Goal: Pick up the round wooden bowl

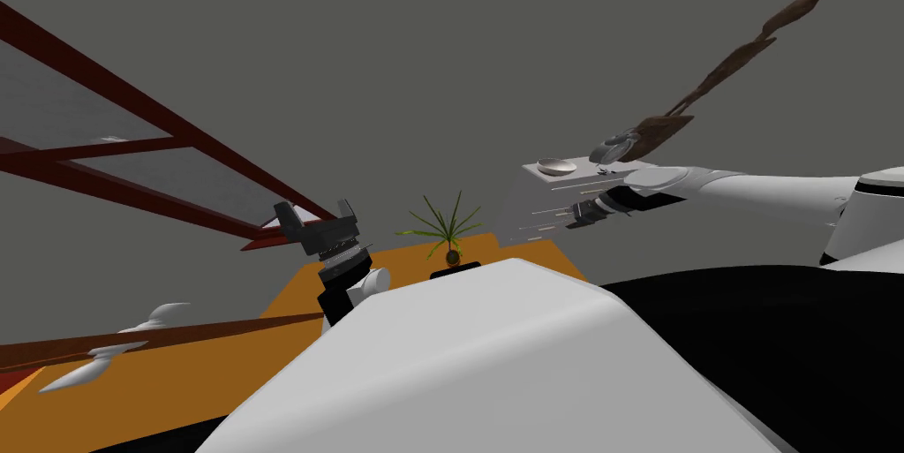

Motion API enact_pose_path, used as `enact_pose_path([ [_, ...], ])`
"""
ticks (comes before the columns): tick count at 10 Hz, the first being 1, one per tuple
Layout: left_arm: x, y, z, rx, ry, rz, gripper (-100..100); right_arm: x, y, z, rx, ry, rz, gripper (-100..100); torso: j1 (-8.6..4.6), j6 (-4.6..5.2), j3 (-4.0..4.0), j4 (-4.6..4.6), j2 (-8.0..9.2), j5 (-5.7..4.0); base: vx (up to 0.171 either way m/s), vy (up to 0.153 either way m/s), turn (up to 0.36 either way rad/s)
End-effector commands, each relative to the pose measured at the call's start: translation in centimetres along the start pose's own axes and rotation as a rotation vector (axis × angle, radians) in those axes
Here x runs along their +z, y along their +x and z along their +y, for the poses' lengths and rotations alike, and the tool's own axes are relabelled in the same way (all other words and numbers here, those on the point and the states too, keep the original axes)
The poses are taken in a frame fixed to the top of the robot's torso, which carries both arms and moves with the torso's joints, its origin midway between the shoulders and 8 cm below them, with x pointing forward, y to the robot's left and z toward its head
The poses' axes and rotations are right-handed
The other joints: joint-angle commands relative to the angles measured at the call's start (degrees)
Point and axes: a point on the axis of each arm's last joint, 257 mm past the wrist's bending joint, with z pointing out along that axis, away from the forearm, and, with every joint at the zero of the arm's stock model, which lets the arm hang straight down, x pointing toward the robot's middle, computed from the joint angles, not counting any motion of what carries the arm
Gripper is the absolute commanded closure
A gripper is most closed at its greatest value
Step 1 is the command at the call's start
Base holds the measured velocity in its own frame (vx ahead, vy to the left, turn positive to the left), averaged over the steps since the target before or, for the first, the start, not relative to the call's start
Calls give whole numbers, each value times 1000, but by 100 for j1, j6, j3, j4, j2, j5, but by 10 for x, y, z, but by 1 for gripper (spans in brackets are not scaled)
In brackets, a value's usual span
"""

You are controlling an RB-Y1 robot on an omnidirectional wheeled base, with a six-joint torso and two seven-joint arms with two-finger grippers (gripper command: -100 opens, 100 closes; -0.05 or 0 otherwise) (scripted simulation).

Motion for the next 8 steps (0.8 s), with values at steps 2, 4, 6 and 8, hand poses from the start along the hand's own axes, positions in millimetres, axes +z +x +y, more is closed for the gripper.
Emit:
enact_pose_path([
  [2,0,0,0,0,0,0,0,-53,23,-39,-2,101,91,-100,6,-3,-8,-3,-17,3,97,39,80],
  [4,0,0,0,0,0,0,0,-63,25,-43,-4,115,104,-100,10,-1,-12,-5,-19,2,49,26,20],
  [6,0,0,0,0,0,0,0,-90,35,-58,-3,162,141,-100,0,-2,-7,-3,-13,1,51,4,49],
  [8,0,0,0,0,0,0,0,-115,43,-69,-1,204,173,-100,-6,-1,-7,-3,-12,-2,56,4,37],
])
